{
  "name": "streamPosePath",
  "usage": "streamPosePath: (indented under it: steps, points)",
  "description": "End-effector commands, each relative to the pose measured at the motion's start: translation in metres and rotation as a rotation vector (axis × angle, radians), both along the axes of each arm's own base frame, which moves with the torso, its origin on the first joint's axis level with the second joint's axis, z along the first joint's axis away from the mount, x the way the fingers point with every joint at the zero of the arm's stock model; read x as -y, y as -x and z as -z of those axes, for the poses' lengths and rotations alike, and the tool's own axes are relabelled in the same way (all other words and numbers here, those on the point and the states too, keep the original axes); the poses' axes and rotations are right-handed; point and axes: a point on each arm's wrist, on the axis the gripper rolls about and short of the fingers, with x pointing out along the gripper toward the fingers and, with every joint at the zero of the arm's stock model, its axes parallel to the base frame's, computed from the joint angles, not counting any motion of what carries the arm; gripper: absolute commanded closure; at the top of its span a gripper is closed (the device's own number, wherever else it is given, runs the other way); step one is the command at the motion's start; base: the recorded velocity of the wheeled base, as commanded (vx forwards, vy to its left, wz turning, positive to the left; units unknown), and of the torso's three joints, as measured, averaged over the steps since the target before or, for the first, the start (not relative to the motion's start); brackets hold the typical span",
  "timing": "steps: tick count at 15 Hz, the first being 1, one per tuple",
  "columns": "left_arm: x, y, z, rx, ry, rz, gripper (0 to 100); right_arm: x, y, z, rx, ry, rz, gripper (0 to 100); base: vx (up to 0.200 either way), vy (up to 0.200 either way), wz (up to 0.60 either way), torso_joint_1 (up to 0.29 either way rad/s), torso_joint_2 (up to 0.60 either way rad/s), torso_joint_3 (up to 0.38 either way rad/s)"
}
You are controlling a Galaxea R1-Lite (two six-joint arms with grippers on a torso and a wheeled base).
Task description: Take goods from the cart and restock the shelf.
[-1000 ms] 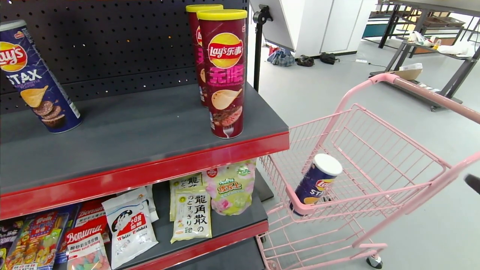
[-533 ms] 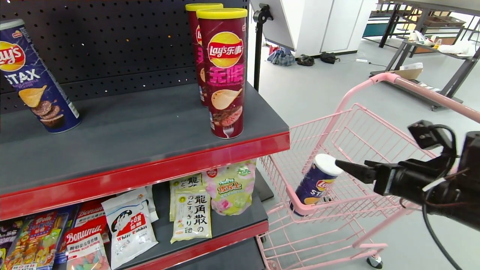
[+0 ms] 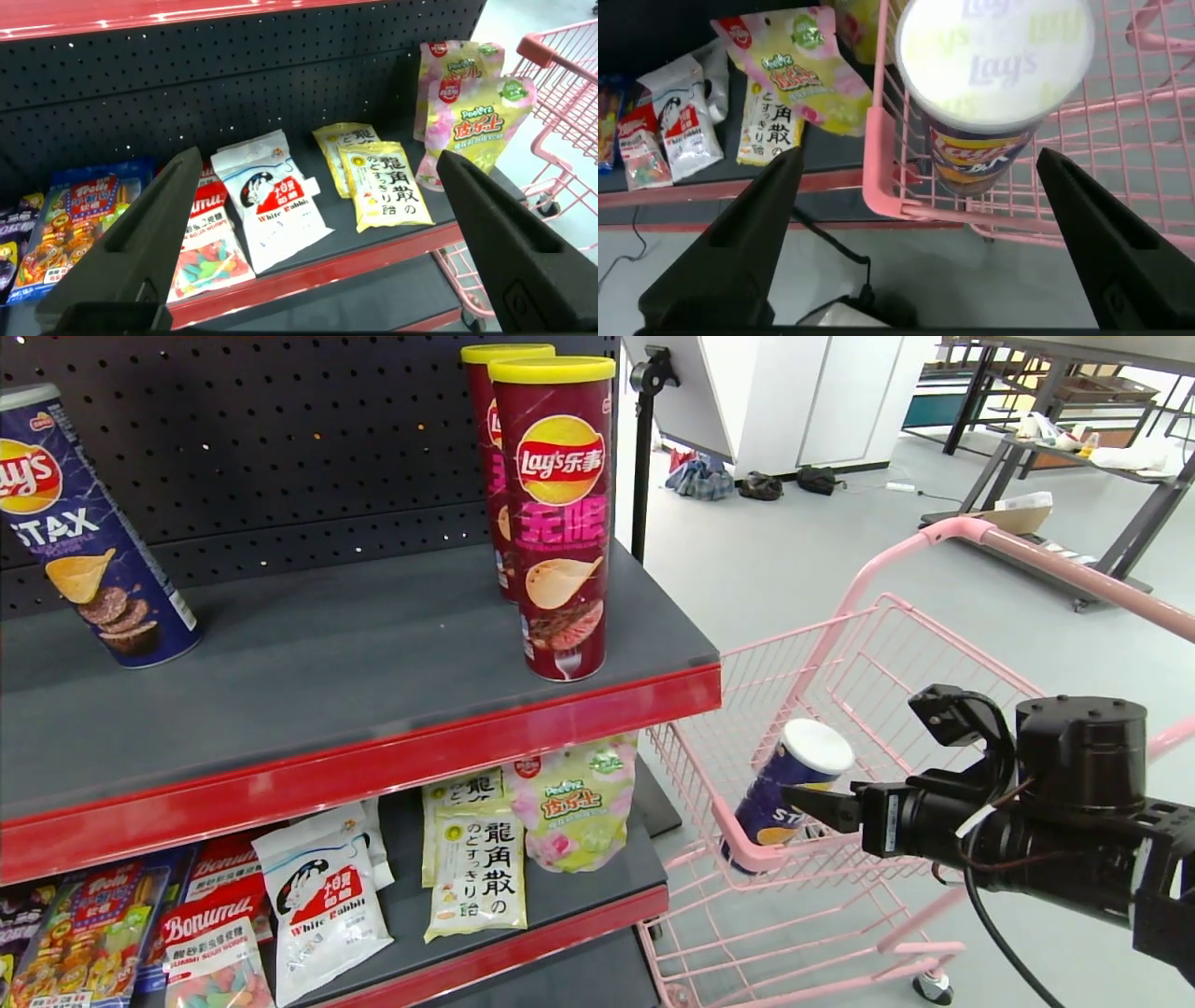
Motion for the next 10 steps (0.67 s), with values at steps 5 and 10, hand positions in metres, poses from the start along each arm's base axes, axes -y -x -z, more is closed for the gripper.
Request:
streamPosePath:
  steps: [5, 10]
  points:
    - [0.000, 0.000, 0.000, 0.001, 0.000, -0.001, 0, -0.007, -0.026, 0.034, -0.038, 0.011, 0.006, 0, 0.000, 0.000, 0.00, 0.000, 0.00, 0.000]
    - [0.000, 0.000, 0.000, 0.001, 0.000, -0.001, 0, -0.010, -0.037, 0.046, -0.013, 0.006, 0.003, 0, 0.000, 0.000, 0.00, 0.000, 0.00, 0.000]
